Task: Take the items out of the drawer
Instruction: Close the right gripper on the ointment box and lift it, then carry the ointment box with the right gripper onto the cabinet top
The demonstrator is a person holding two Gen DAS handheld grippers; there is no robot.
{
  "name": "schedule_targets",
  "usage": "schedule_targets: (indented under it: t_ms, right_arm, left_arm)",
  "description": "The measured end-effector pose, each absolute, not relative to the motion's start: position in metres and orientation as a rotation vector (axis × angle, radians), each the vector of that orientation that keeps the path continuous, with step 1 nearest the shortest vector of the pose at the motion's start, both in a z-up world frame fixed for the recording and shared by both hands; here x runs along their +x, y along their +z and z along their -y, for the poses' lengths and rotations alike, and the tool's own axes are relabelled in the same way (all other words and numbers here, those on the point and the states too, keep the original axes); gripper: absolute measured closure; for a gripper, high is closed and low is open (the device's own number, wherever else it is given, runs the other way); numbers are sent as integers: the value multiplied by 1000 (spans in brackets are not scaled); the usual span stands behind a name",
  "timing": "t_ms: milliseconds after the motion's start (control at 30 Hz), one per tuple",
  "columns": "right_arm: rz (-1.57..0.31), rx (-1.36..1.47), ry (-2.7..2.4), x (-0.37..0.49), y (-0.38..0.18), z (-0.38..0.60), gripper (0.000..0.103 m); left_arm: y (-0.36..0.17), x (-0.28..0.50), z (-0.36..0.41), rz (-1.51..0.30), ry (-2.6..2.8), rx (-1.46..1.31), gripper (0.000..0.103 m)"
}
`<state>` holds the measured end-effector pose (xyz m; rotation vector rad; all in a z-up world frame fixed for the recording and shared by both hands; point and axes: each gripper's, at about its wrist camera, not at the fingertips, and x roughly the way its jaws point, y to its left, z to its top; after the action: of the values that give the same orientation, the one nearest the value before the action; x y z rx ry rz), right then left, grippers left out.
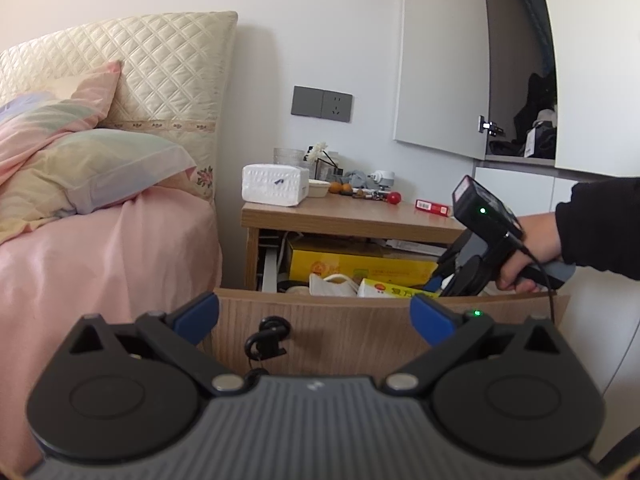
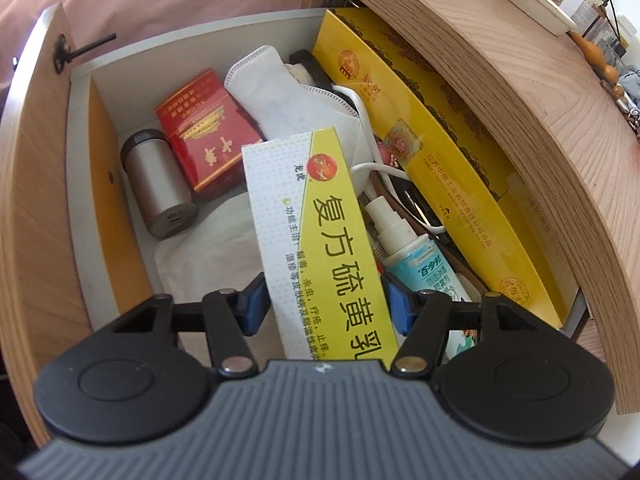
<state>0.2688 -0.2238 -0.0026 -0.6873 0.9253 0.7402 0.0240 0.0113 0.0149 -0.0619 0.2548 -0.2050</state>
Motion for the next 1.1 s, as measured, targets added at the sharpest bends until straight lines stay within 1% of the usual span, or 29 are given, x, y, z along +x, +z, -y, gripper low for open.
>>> schedule_targets:
  t_ms: [200, 400, 733, 1100]
  right_arm:
    - [-912, -720, 713, 264, 6, 224, 47]
    - [-872, -758, 623, 257, 23, 223, 47]
    - [-747, -836, 508, 227, 56, 219, 47]
    - [-624, -798, 405, 203, 100, 210, 47]
  left_arm:
    - [16, 23, -5, -253, -211, -50, 0]
    - [16, 22, -5, -251, -208, -51, 0]
    - [17, 18, -3, -234, -213, -47, 0]
    - [21, 9, 1, -220, -241, -44, 0]
